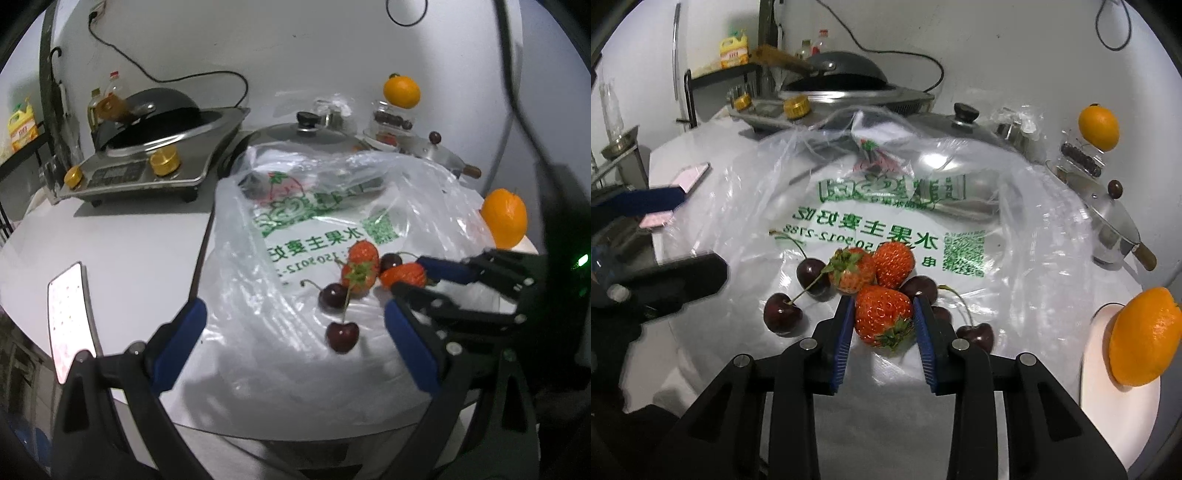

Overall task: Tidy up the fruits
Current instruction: 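Close the right gripper on a red strawberry, then lift the strawberry with the right gripper while the left gripper closes on a dark cherry, then carry the strawberry and the cherry over the white plate with both grippers, then lower the strawberry onto the plate and open the right gripper while the left gripper releases the cherry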

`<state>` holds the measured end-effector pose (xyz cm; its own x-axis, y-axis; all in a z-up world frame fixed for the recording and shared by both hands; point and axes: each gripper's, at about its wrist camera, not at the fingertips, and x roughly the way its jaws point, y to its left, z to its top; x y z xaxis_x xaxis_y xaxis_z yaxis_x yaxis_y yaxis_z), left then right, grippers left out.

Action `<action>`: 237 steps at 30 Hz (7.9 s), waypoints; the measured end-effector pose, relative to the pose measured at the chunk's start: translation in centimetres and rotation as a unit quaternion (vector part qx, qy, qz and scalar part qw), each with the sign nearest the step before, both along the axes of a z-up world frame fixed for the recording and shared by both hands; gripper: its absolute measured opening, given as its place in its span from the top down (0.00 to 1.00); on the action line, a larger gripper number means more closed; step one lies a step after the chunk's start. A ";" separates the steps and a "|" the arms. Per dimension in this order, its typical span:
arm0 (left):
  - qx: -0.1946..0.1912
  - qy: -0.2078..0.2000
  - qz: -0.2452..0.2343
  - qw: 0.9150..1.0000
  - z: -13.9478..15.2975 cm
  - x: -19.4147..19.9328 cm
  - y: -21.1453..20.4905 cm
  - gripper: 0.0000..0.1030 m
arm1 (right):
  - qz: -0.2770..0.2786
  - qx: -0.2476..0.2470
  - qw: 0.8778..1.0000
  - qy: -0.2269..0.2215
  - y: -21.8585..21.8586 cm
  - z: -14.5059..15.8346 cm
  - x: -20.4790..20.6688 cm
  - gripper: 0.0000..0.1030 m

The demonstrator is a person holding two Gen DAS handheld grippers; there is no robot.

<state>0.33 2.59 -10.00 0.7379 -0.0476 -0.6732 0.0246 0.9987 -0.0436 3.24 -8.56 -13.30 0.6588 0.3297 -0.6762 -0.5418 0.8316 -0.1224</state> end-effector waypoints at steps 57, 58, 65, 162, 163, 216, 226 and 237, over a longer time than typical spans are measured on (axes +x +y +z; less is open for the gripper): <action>0.023 0.000 -0.097 0.995 -1.6 1.5 -5.5 0.38 | -0.044 0.074 0.996 0.006 -5.8 2.4 -0.6 0.66; 0.026 0.005 -0.094 0.995 -2.0 1.6 -5.3 0.38 | -0.044 0.074 0.996 0.007 -5.9 2.4 -0.5 0.66; 0.043 0.026 -0.096 0.994 -3.9 1.9 -5.0 0.38 | -0.040 0.073 0.996 0.014 -5.4 2.1 -0.4 0.66; 0.022 -0.022 -0.175 0.984 3.0 2.3 -16.6 0.72 | -0.125 0.122 0.983 -0.050 -19.5 6.2 -4.6 0.66; 0.023 -0.021 -0.177 0.984 3.0 2.4 -16.9 0.72 | -0.127 0.122 0.983 -0.049 -19.9 6.0 -4.6 0.66; 0.006 0.054 -0.209 0.976 -1.8 9.6 -24.7 0.70 | -0.127 0.144 0.981 0.026 -24.4 0.3 0.2 0.67; 0.001 0.036 -0.210 0.977 -0.3 8.8 -23.7 0.68 | -0.131 0.139 0.981 0.034 -23.6 0.2 0.9 0.66; -0.003 0.030 -0.209 0.978 0.1 8.1 -22.6 0.59 | -0.144 0.139 0.979 0.043 -22.9 0.1 1.1 0.66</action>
